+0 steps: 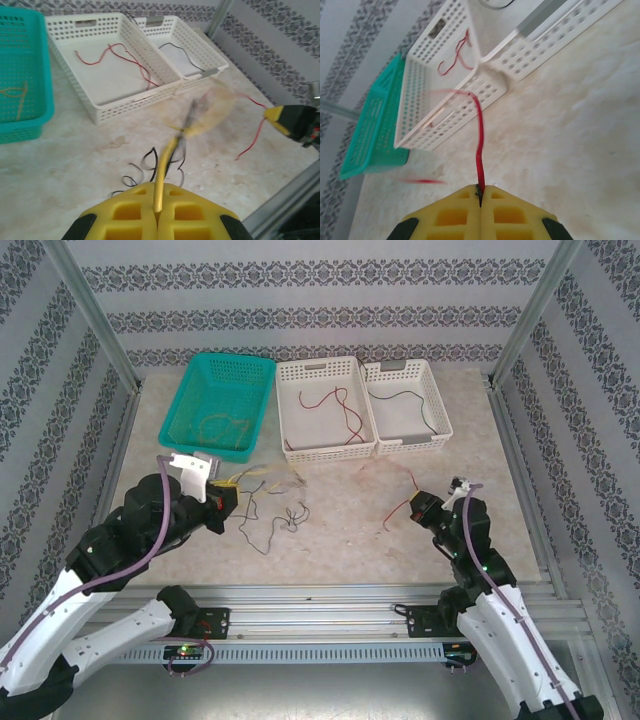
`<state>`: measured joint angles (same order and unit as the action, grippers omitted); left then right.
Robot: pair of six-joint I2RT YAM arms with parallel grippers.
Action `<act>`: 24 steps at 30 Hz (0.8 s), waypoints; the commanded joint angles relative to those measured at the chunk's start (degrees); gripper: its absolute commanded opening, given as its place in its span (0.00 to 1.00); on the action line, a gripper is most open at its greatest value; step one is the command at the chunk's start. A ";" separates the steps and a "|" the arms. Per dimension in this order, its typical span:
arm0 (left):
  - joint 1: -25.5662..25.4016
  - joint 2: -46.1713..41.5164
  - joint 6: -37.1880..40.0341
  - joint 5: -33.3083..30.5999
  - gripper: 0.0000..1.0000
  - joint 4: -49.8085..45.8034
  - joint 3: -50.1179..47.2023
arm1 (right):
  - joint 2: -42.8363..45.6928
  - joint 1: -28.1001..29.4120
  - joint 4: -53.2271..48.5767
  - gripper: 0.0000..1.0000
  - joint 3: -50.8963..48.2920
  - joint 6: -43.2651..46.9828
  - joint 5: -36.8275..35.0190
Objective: Untangle the cables
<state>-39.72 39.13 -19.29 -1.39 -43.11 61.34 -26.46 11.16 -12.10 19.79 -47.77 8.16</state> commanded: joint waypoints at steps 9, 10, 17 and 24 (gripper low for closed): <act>1.94 1.98 6.75 -3.31 0.00 2.77 -4.25 | -0.46 -1.68 -6.95 0.00 12.21 4.02 4.36; 2.23 2.21 7.05 -2.76 0.00 3.47 -4.79 | -1.79 -1.14 -6.06 0.00 13.47 4.25 5.26; 3.93 1.02 6.46 1.38 0.00 6.20 -8.73 | -12.39 8.62 -3.68 0.00 22.30 8.49 1.43; 3.91 2.32 6.63 -1.05 0.00 5.10 -9.73 | -29.10 16.19 -0.68 0.00 34.61 14.05 -0.56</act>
<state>-36.34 41.19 -13.87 -1.76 -39.90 51.96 -51.13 26.09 -16.12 49.47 -37.71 9.63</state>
